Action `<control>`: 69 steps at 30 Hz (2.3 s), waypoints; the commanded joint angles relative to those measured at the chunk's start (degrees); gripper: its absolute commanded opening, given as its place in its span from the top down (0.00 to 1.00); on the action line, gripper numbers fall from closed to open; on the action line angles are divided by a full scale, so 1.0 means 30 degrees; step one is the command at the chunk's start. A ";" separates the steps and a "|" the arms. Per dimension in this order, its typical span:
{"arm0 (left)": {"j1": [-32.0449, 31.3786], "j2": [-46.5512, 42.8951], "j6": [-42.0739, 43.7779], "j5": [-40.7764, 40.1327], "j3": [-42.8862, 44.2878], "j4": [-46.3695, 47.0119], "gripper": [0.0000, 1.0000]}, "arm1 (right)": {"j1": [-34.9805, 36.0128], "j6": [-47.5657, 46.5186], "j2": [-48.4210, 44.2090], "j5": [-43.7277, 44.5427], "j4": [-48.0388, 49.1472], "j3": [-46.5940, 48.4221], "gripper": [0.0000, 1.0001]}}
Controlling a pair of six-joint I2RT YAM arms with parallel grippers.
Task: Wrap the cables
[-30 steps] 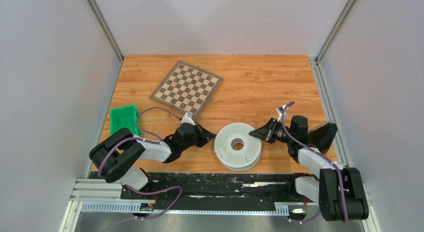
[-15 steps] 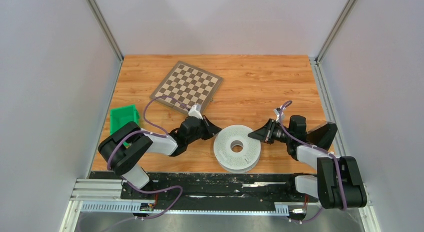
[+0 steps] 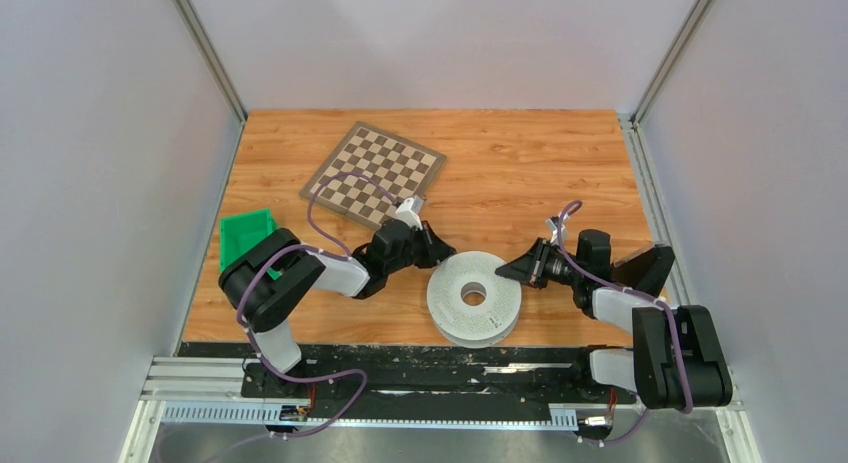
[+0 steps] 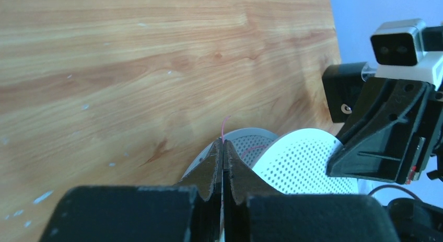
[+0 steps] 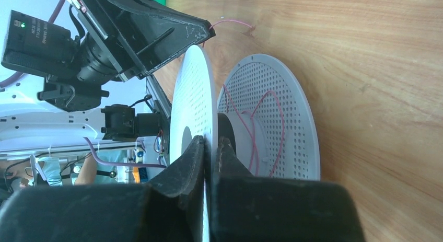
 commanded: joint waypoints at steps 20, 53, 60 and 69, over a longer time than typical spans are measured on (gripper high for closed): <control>-0.0130 0.0464 0.4546 0.4517 0.2852 -0.3220 0.75 | 0.0096 -0.2865 0.0213 0.2922 -0.1168 0.0048 1.00; 0.1823 -1.0934 0.9447 -0.2115 0.6957 -1.8322 0.48 | -0.0310 -0.4178 0.5807 0.3494 -0.0519 0.5038 1.00; 0.1836 -1.3272 1.0536 -0.3427 0.6942 -2.0183 0.45 | -0.0760 -0.4202 0.8736 0.3934 -0.0532 0.7749 1.00; 0.1836 -1.5808 1.2400 -0.5509 0.6280 -2.1520 0.42 | -0.1614 -0.3770 1.2278 0.4142 -0.1037 1.1384 1.00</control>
